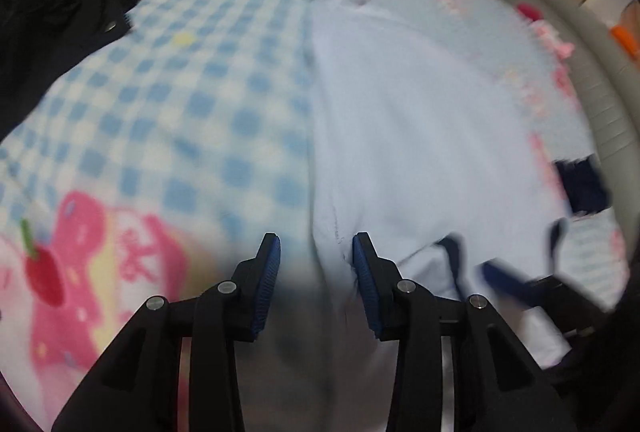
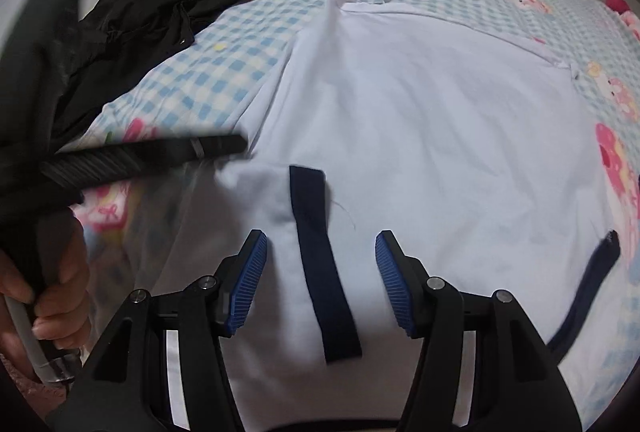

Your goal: Fold clothes

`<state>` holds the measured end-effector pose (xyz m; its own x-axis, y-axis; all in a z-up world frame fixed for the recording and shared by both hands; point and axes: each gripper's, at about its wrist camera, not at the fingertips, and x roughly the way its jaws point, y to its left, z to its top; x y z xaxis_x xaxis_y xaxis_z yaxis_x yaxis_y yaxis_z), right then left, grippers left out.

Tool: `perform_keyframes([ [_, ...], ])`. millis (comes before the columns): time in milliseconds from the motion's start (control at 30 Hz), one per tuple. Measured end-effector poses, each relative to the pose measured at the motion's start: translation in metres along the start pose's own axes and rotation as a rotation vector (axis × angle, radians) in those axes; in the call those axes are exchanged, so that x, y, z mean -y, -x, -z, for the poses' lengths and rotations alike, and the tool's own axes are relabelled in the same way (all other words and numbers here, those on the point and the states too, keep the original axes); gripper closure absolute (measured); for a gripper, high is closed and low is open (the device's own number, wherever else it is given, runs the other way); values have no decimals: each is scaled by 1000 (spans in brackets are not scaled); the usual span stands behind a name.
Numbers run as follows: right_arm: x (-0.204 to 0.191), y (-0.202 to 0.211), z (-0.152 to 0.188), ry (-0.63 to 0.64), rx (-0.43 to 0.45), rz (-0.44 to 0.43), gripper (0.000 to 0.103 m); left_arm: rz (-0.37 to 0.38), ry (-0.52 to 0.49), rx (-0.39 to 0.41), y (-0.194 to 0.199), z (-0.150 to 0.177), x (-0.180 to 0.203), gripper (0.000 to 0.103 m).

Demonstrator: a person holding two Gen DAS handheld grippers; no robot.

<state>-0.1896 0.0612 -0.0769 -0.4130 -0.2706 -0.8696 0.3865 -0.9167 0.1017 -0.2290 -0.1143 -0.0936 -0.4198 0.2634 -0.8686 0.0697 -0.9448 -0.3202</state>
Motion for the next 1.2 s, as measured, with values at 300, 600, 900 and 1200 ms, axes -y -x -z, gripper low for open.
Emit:
perform_keyframes([
  [300,-2,-24,-5,49,-30,53,44,43,95,76,34,14,-30,71],
  [600,-6,39,24,-28,41,-147,43,133,25,126,71,117,-13,71],
  [900,-4,23,54,-41,-22,-74,47,52,1,80,78,151,-7,71],
  [1200,58,101,78,-207,64,-88,46,-11,30,34,58,153,0,68],
])
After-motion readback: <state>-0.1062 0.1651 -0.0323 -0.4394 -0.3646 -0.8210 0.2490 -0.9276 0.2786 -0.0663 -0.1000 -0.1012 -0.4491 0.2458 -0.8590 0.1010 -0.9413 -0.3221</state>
